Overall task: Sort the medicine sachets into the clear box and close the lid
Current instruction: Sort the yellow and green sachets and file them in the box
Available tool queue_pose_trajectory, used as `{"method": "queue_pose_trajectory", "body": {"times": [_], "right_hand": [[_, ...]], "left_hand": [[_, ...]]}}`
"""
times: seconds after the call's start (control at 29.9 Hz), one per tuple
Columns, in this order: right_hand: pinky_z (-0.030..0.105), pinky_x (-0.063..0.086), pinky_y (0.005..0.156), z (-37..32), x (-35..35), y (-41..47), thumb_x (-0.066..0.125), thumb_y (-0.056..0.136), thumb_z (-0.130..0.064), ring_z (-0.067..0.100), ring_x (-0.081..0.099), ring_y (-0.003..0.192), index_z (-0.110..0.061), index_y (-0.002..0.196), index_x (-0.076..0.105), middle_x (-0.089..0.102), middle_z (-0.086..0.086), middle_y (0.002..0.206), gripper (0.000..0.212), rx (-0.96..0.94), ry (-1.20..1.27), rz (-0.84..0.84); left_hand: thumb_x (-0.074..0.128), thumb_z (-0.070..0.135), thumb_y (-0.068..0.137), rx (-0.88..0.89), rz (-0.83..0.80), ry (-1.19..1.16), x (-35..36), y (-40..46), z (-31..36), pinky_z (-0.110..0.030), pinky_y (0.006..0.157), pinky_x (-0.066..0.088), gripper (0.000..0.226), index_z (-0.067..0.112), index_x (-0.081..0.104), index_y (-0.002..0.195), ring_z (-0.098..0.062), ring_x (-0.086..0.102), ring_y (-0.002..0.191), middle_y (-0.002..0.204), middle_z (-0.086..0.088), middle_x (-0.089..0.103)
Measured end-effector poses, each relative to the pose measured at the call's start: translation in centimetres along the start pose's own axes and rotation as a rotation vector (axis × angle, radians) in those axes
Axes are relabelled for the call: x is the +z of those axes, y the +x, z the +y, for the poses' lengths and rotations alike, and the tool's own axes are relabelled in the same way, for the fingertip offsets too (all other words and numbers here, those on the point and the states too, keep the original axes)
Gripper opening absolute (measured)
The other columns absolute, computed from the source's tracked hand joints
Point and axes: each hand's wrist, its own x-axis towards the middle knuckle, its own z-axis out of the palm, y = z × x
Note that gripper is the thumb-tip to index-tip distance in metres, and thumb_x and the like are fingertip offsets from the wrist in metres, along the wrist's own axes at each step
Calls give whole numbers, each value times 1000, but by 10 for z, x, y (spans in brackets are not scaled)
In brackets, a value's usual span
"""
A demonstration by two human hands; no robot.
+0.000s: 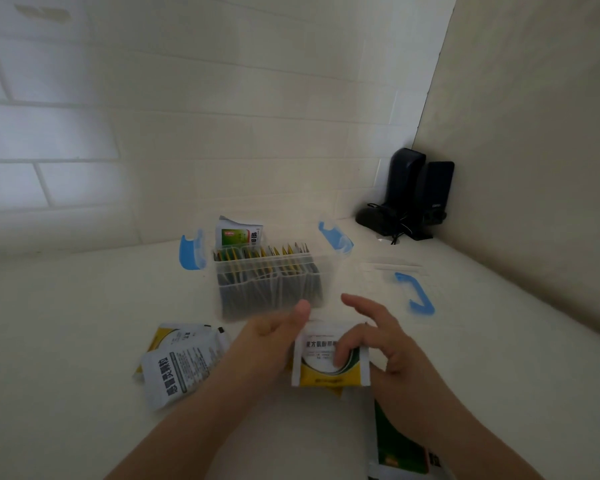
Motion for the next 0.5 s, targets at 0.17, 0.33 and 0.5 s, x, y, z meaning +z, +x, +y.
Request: {"method": "queue_pose_trajectory", "body": {"times": [0.17,0.33,0.5], "right_hand": [[1,32,93,3,-1,0,42,87,6,-9,32,120,-38,83,57,36,-16,131,47,59,14,59],[7,45,83,6,-1,1,60,79,-33,-12,52,102,-48,117,35,52,-27,111,48,173,206,33],[-1,43,60,21,17,-2,68,75,-6,-13,61,72,-36,87,59,66,-29,72,34,139,47,87]], "left_hand": [[61,24,83,159,27,162,-2,2,-7,-17,64,56,7,28,66,83,-4,69,74,78,7,73],[61,21,82,349,137,258,-4,1,-5,-23,64,56,11,31,61,80,-7,67,76,84,4,69],[60,15,83,467,32,340,0,-3,-4,-38,73,56,25,38,50,87,-8,63,83,87,11,63]]}}
